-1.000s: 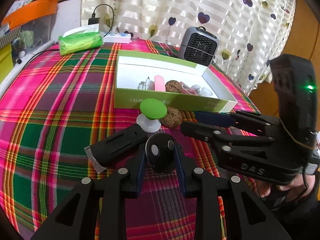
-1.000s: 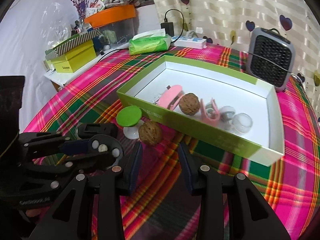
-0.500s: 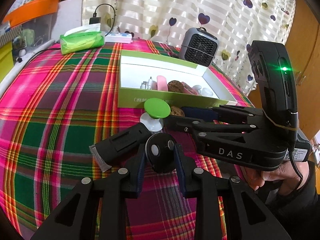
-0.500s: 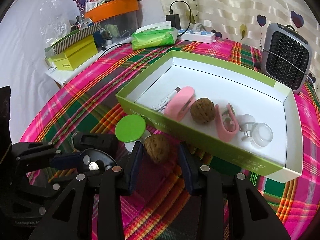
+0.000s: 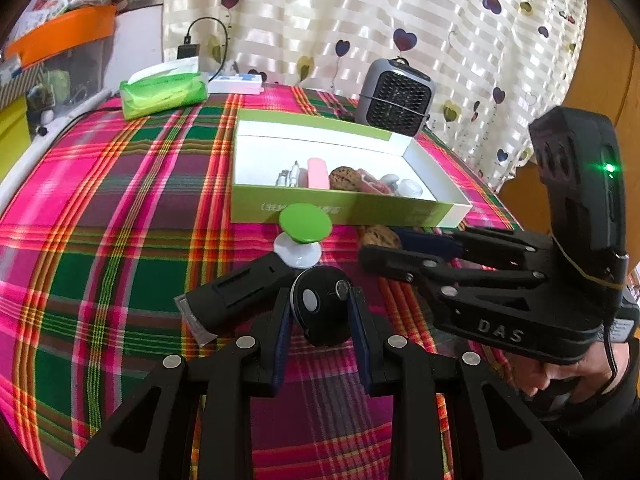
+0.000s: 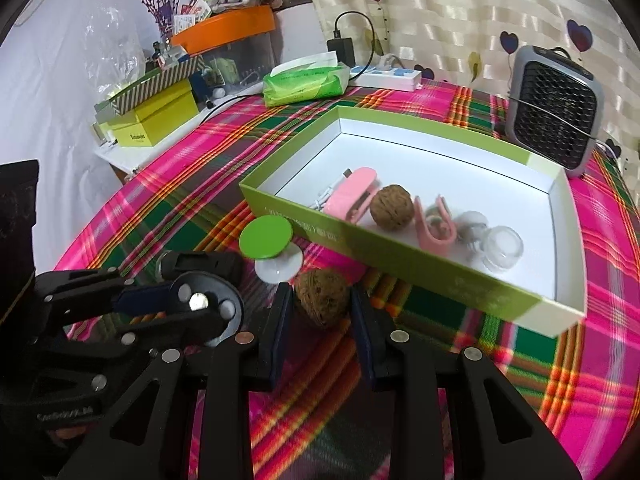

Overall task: Organize objects
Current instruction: 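Grasp the black round knob with the left gripper while the right gripper grasps the walnut, then lift the black knob and walnut and carry both toward the box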

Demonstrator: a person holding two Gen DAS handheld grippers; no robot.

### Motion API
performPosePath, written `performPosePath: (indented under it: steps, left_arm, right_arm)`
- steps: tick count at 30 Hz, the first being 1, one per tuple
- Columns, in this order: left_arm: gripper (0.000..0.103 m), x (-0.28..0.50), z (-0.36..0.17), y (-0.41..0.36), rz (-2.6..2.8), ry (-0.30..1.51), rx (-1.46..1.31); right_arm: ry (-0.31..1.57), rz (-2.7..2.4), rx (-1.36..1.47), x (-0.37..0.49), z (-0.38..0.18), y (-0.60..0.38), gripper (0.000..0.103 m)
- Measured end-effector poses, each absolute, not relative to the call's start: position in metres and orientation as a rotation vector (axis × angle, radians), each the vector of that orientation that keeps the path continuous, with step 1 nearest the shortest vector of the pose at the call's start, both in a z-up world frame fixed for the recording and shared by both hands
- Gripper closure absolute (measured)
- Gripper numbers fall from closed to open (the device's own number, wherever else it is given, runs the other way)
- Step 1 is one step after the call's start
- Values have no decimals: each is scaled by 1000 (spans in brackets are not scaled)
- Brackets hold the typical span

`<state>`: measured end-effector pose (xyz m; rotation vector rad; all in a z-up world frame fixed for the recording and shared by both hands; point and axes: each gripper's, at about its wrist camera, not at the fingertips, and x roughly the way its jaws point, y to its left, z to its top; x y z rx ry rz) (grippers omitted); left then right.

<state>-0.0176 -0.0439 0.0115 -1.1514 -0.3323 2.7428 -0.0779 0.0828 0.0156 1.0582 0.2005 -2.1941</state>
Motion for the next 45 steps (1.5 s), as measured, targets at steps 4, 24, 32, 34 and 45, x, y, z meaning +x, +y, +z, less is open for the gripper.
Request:
performPosePath:
  steps: [4, 24, 32, 34, 45]
  left_arm:
    - [78, -17, 16, -35, 2750, -304, -1146]
    - [78, -21, 42, 8, 2778, -132, -1092]
    - [78, -25, 46, 17, 2780, -97, -1077]
    - [78, -25, 47, 17, 2780, -93, -1074]
    - [78, -27, 50, 18, 2781, -92, -1070]
  right_arm:
    - [185, -2218, 1048, -71, 20, 94, 73]
    - [149, -2321, 948, -46, 43, 134, 73]
    - [130, -2336, 932, -46, 47, 143, 73]
    - [127, -2339, 929, -46, 47, 144, 73]
    - [128, -2341, 923, -47, 49, 144, 73]
